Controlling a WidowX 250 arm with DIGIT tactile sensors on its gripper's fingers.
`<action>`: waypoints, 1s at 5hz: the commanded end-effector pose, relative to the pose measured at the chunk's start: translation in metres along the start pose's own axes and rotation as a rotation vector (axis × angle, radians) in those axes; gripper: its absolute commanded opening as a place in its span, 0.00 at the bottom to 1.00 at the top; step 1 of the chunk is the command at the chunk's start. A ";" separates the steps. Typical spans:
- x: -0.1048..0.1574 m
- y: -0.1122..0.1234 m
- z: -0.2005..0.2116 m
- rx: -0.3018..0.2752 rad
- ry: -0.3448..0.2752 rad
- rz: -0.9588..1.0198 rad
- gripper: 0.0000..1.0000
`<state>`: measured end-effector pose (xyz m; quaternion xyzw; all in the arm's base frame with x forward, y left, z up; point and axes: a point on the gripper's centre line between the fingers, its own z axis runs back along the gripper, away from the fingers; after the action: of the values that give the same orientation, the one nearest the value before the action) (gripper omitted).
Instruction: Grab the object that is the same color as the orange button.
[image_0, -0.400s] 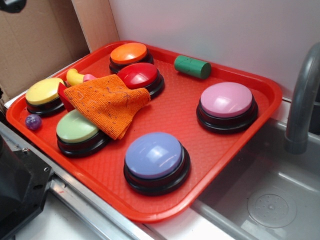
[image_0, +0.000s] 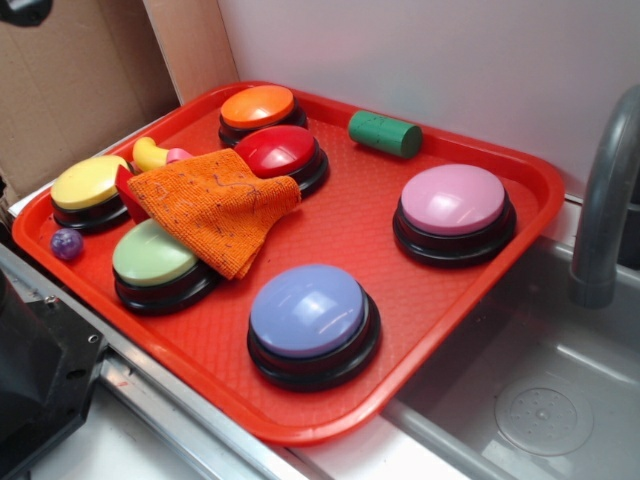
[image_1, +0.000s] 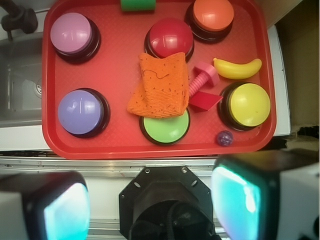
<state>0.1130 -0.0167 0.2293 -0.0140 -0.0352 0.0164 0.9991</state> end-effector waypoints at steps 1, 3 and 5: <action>-0.005 0.023 -0.031 -0.022 -0.080 0.025 1.00; 0.003 0.041 -0.082 0.015 -0.107 0.205 1.00; 0.031 0.040 -0.130 -0.033 -0.117 0.317 1.00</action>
<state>0.1487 0.0224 0.0951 -0.0307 -0.0785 0.1772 0.9806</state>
